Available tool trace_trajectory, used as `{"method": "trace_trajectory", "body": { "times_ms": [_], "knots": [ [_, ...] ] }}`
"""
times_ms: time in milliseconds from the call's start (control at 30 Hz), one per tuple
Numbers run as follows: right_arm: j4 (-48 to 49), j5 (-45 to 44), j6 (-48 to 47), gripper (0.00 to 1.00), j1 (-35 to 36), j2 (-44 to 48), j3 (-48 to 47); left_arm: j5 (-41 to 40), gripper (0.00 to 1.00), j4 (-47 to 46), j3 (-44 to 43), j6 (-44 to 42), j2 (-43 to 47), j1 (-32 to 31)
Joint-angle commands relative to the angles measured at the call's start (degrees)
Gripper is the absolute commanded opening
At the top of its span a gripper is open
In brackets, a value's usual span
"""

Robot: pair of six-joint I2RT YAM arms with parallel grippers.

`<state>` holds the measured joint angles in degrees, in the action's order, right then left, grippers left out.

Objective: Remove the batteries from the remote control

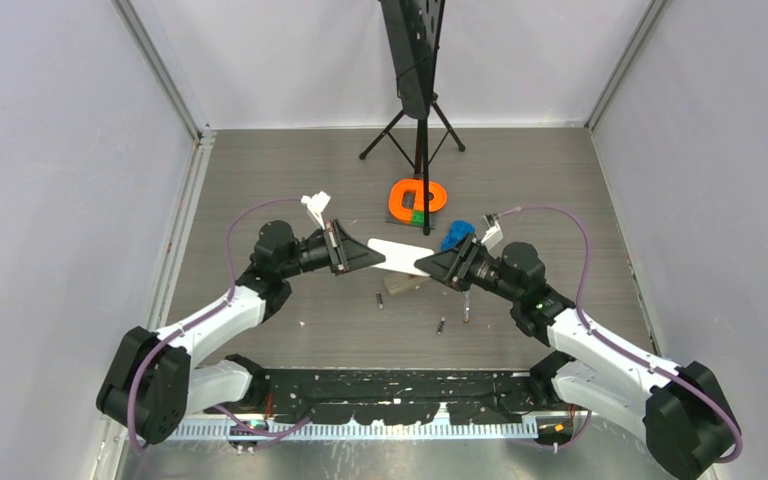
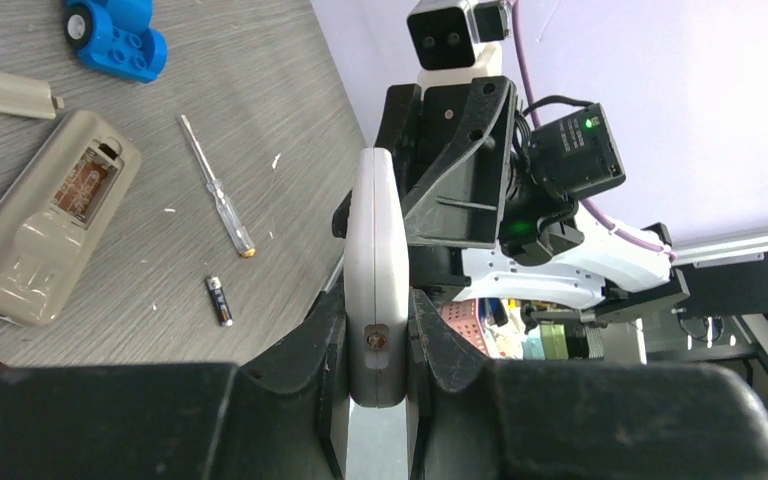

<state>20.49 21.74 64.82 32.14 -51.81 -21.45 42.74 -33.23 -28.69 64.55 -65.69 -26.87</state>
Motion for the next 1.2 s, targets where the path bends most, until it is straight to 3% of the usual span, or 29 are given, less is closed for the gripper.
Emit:
{"method": "trace_trajectory", "body": {
  "times_ms": [0,200,300,367,567,700,867,967,1067,1167],
  "knots": [
    [4.22,-0.77,0.1,0.38,0.14,-1.84,-1.99,1.32,0.0,-4.4,0.13,0.77,0.43,0.24],
    [-3.08,-4.53,-2.79,0.34,0.14,1.93,-1.59,0.74,0.0,-3.58,0.35,0.44,1.14,0.54],
    [-8.12,-6.78,-4.98,0.35,0.12,4.14,-2.33,0.76,0.0,-3.59,0.17,0.48,1.09,0.68],
    [-10.11,-7.57,-5.75,0.42,0.04,5.2,-2.48,0.76,0.0,-3.65,0.12,0.51,1.09,0.68],
    [-14.05,-8.29,-7.52,0.45,0.03,5.69,-3.59,0.77,0.0,-3.74,0.22,0.69,1.32,0.68],
    [-12.27,-7.71,-6.65,0.39,0.05,5.37,-3.32,0.59,0.0,-3.93,0.42,0.8,1.37,0.68],
    [-4.81,-5.05,-3.28,0.54,0.06,2.25,-2.48,1.11,0.0,-5.05,0.5,1.58,0.78,0.68],
    [-0.42,-4.0,-1.44,0.57,0.06,-0.23,-1.9,1.36,0.0,-5.5,0.77,1.91,0.48,0.68],
    [-0.35,-4.02,-1.9,0.47,0.05,-1.43,-2.29,1.3,0.0,-5.91,1.28,2.13,0.71,0.68],
    [-6.22,-6.9,-4.75,0.37,0.05,0.6,-3.16,0.57,0.0,-5.27,1.82,2.07,1.47,0.68]
  ]
}}
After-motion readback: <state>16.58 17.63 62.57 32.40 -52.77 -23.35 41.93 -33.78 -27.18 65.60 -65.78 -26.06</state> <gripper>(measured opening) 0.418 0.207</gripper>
